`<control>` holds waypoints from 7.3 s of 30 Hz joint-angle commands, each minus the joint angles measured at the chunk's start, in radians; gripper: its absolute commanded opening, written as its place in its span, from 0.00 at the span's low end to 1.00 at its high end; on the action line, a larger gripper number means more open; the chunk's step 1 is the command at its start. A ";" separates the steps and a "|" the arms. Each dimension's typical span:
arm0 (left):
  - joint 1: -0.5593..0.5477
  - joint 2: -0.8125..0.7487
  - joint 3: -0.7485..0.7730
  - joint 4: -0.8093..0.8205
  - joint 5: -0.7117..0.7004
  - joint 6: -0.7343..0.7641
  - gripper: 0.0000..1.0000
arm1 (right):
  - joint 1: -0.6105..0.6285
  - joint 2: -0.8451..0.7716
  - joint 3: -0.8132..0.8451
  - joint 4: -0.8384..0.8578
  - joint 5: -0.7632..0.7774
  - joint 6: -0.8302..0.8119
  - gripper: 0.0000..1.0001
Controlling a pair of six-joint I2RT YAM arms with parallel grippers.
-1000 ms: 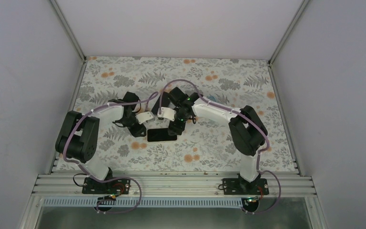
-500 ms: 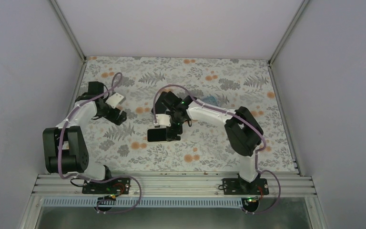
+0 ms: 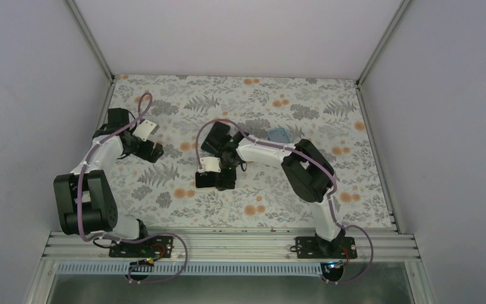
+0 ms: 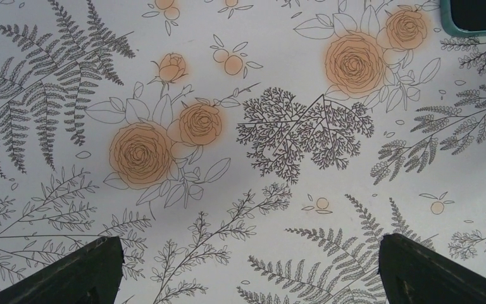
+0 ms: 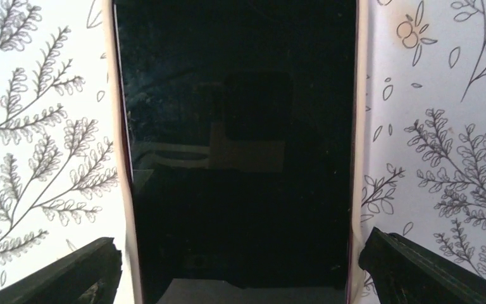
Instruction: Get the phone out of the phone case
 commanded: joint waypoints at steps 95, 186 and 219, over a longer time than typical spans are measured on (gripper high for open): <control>-0.660 0.200 0.572 -0.288 0.513 0.488 0.02 | -0.557 -0.436 -0.102 -0.307 -0.743 -0.369 0.92; -0.790 0.178 0.573 -0.367 0.513 0.599 0.02 | -0.606 -0.820 -0.395 -0.181 -0.618 -0.263 0.77; -0.789 0.180 0.614 -0.392 0.508 0.583 0.02 | -0.610 -0.853 -0.450 -0.175 -0.531 -0.253 0.75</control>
